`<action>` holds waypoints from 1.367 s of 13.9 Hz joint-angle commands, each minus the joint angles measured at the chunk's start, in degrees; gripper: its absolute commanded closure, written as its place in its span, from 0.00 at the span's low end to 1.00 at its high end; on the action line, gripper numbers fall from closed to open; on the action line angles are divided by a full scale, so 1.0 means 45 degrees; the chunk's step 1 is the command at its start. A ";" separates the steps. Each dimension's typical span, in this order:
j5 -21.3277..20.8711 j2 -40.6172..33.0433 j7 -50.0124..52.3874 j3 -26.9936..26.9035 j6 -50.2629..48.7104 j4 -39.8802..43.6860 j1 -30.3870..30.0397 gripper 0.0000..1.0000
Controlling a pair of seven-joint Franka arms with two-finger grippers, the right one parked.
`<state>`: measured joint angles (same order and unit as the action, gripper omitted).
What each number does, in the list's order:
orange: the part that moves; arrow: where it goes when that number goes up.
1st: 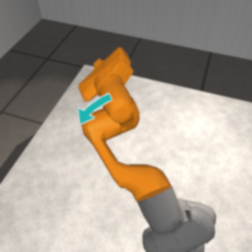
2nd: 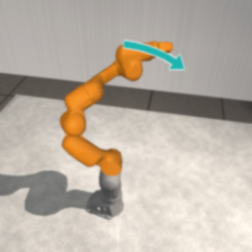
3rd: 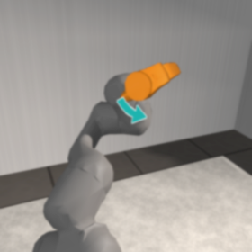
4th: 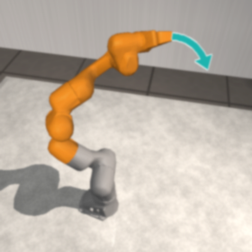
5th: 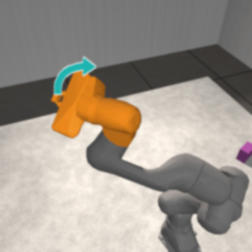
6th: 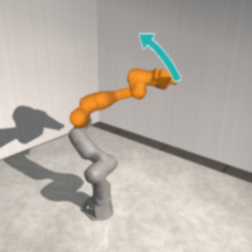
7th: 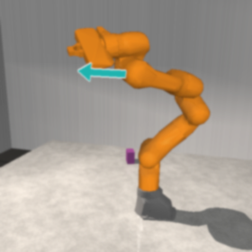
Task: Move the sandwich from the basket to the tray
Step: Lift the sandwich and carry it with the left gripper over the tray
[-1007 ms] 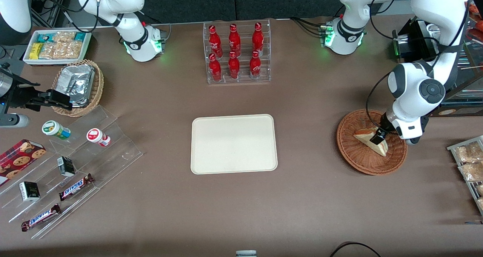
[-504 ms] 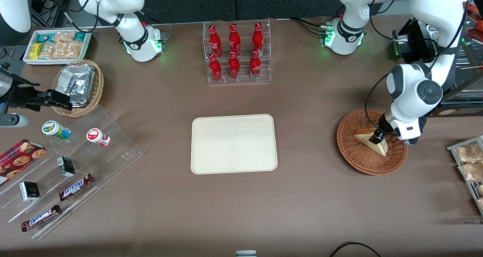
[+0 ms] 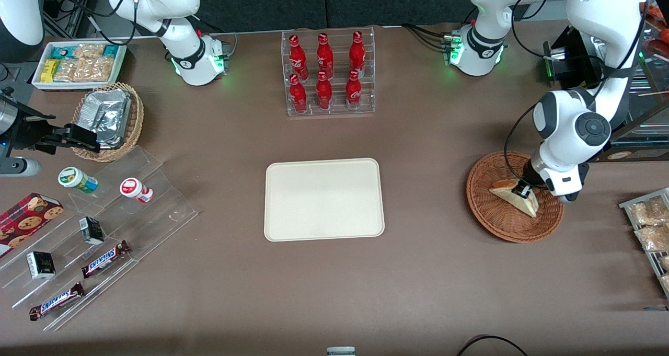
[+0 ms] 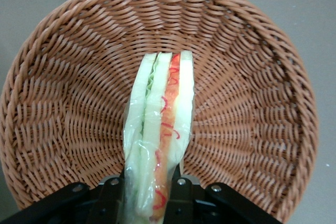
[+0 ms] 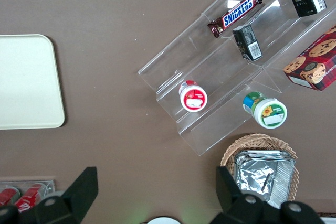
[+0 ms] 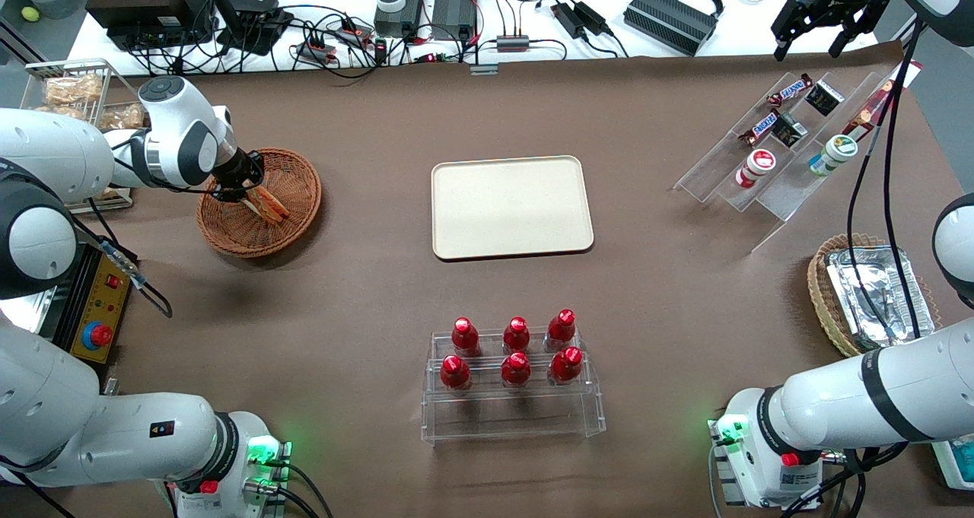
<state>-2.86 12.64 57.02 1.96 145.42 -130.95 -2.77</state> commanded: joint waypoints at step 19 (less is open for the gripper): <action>-0.0518 0.1662 0.0103 0.0033 -0.8393 0.8164 0.8188 0.72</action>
<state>-4.06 16.54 57.63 2.95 105.98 -97.31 30.51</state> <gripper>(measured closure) 0.714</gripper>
